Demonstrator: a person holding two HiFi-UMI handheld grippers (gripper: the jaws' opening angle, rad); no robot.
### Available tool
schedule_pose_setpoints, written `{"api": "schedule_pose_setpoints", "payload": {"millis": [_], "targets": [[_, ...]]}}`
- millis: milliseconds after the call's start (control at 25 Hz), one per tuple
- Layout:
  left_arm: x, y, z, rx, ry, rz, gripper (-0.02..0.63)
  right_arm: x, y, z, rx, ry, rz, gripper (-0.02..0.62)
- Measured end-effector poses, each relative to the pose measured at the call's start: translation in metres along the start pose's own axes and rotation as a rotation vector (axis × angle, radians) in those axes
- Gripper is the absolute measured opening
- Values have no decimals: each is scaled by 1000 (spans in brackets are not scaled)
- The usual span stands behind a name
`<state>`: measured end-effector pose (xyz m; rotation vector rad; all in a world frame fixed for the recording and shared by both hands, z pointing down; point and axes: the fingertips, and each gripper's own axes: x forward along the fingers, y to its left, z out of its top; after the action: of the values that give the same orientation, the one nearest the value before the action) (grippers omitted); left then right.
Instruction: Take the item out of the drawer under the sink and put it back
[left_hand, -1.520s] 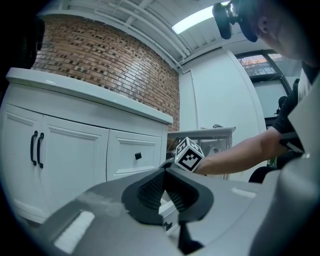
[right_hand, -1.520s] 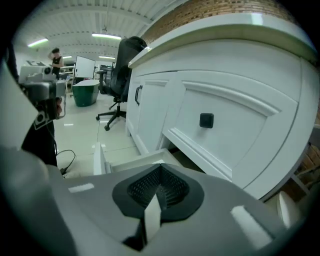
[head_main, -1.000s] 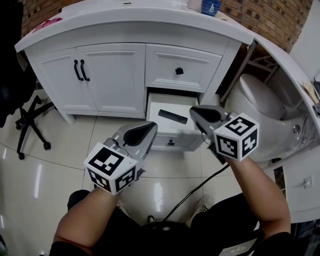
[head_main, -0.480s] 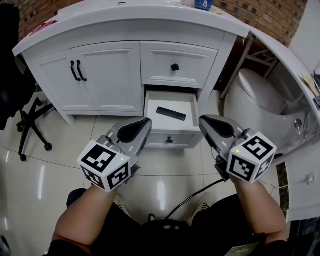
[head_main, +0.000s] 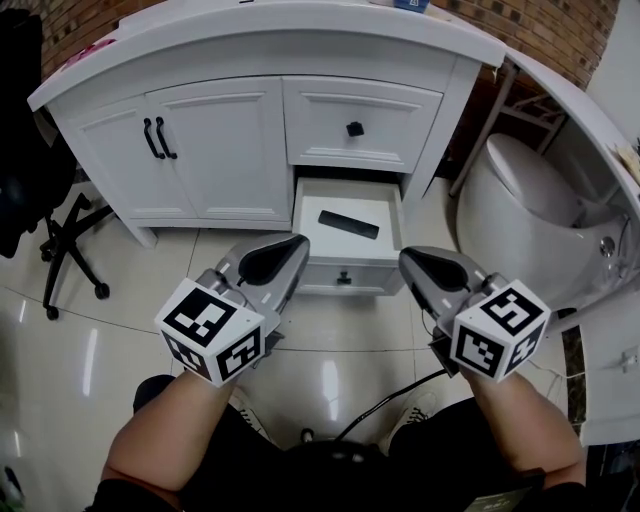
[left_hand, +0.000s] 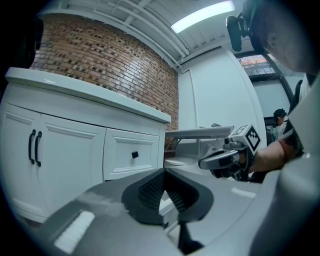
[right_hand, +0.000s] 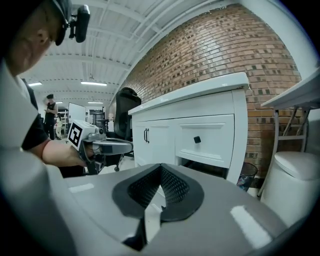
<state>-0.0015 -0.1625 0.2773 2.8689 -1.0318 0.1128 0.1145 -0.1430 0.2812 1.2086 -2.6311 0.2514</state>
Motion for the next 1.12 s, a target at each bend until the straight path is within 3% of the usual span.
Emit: {"api": "schedule_pose_setpoints", "payload": {"millis": [560,1120], "targets": [[-9,-11,9,20,-13,2,5,-13,1,6,-4,-39,-6,8],[-53,-52,21,35,-32,1,5,-61,45,13,0,-84,-4,8]]}}
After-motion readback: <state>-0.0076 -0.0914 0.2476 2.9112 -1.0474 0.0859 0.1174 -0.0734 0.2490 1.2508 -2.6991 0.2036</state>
